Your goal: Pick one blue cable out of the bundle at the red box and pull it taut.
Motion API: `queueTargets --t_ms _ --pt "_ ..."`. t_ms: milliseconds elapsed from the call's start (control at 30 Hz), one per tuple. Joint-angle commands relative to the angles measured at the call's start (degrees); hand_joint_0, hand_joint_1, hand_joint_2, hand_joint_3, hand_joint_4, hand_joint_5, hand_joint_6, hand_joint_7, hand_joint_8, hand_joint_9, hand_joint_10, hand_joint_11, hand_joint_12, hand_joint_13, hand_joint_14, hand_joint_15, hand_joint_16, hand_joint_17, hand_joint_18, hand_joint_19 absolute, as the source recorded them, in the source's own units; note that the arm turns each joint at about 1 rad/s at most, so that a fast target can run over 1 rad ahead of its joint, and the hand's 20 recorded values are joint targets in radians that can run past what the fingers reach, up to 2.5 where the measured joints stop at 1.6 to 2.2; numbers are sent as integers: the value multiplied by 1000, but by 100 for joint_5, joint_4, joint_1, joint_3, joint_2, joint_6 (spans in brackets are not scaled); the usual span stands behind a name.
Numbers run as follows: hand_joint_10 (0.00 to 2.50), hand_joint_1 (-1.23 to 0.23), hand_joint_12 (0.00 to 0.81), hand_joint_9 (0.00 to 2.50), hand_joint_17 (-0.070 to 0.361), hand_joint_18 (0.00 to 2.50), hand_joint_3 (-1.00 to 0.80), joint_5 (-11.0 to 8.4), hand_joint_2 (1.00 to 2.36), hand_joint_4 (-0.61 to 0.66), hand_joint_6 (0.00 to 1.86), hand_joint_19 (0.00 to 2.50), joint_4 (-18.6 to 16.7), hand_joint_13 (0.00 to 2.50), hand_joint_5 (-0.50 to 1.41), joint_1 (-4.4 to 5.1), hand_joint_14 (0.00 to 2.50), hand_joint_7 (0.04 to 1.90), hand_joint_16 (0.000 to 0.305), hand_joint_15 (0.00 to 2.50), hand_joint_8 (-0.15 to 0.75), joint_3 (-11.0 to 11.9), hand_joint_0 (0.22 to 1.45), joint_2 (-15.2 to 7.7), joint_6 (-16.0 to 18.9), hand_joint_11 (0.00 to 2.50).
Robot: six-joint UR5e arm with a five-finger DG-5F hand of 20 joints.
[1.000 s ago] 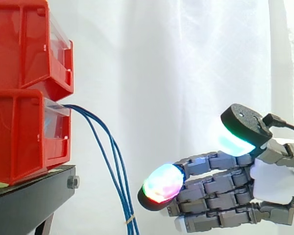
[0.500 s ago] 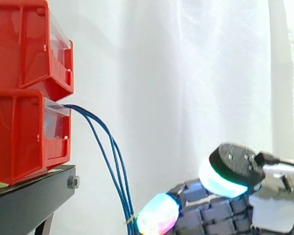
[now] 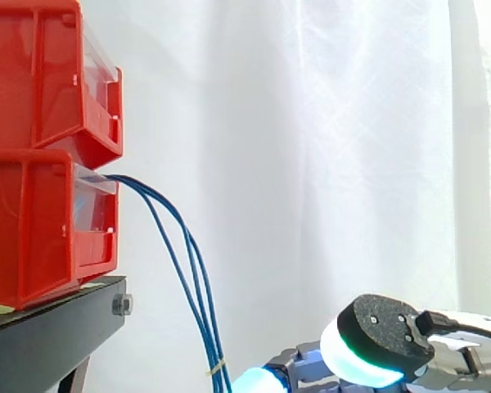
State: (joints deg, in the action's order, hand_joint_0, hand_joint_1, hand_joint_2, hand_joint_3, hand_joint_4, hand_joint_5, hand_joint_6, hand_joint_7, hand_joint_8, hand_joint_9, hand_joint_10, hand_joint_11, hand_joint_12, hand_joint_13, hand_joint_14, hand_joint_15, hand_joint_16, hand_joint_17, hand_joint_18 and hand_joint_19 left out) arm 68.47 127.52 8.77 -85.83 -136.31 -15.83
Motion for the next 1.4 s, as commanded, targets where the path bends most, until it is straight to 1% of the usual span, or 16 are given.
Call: queueTargets --t_ms 0,100,300,367,433,467,500,533,633,767,867,1100,1233,1300,1333,1367 --pt "0 -718 380 250 147 0 -500 18 1000 416 502 40 -122 0 -161 11 0 833 65 0 286 5 567 -18 1 0" --pt "0 -724 380 261 146 0 -500 27 1000 415 502 37 -104 0 -159 29 0 842 65 0 286 145 578 -27 -114 0" --pt "0 -722 382 268 145 0 -500 79 1000 415 502 47 -104 0 -159 29 0 841 65 0 286 242 582 -36 -421 0" --pt "0 -720 383 270 145 0 -500 79 1000 415 502 52 -122 0 -159 29 1 842 64 0 287 277 582 -106 -465 0" --pt "0 -716 383 274 145 0 -500 88 1000 417 502 50 -122 0 -159 11 0 845 64 0 288 550 581 -370 -369 0" --pt "0 -715 383 276 146 0 -500 123 1000 418 503 59 -148 0 -158 -7 0 846 65 0 288 576 580 -449 -246 0" --pt "0 -715 383 276 145 0 -500 123 1000 419 502 58 -148 0 -158 -7 1 847 65 0 288 576 579 -449 -246 0" --pt "0 -715 383 279 145 0 -500 361 1000 419 502 57 -95 0 -158 2 2 850 64 0 288 567 579 -449 -35 0" --pt "0 -716 382 285 145 0 -500 448 1000 421 503 60 -78 0 -153 29 0 877 64 0 291 576 578 -449 -79 0" --pt "0 -733 381 289 144 0 -500 448 1000 423 503 58 -350 0 -143 81 0 960 64 0 290 620 584 -449 -333 0" --pt "0 -749 379 287 145 0 -500 466 1000 395 502 55 -465 0 -134 81 1 1063 64 0 290 734 592 -458 -439 0" --pt "0 -764 379 293 145 0 -500 519 1000 392 502 61 -377 0 -132 134 0 1081 64 0 289 857 600 -458 -659 0" --pt "1 -780 380 299 143 0 -500 510 1000 348 500 49 -377 0 -119 152 0 1185 64 0 288 857 616 -449 -667 0" --pt "0 -789 379 314 144 0 -467 510 1002 317 550 42 -394 0 -122 160 0 1145 64 0 290 857 632 -449 -667 0" --pt "0 -792 379 323 144 0 -431 510 1005 305 645 47 -394 0 -138 160 0 1006 64 0 290 857 642 -458 -667 0" --pt "0 -793 379 325 144 0 -403 510 1008 296 681 47 -394 0 -146 160 1 966 64 0 290 857 650 -458 -676 0"
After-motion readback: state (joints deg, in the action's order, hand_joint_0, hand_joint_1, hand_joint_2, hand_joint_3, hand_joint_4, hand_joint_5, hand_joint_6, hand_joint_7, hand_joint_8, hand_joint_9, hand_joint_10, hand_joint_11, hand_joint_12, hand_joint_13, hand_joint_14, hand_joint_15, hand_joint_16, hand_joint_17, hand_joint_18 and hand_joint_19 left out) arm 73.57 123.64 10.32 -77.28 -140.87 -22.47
